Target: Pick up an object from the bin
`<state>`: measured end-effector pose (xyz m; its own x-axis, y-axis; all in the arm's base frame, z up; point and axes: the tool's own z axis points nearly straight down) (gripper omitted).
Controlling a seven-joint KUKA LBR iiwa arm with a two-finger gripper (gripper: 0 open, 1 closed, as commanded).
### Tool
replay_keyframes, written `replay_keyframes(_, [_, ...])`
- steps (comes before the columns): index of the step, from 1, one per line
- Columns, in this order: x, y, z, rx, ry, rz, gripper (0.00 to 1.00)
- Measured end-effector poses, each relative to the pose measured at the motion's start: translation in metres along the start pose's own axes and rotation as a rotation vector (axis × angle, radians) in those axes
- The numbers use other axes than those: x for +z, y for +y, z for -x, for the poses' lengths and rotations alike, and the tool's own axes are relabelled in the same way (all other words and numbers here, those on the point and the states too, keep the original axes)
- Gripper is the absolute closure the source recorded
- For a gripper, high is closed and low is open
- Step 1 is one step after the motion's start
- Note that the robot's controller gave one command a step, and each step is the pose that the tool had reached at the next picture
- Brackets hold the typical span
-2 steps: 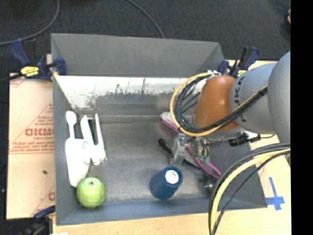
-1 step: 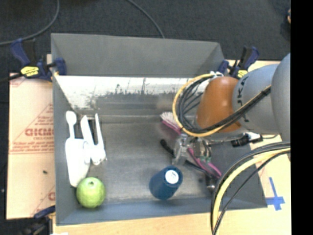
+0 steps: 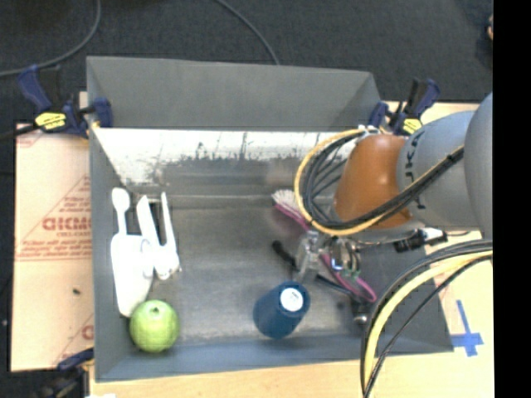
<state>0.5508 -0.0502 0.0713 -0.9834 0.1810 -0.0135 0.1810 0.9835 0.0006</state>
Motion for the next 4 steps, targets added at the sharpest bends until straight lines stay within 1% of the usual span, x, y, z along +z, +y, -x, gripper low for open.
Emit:
replay_keyframes(1, [-0.077, -0.001, 0.006, 0.006, 0.002, 0.001, 1.0])
replay_keyframes(2, [-0.033, -0.011, 0.03, 0.017, -0.01, 0.001, 1.0])
replay_keyframes(3, [-0.003, 0.03, 0.02, 0.004, 0.001, 0.001, 1.0])
replay_keyframes(4, [-0.008, 0.044, 0.004, 0.043, -0.012, 0.0, 1.0])
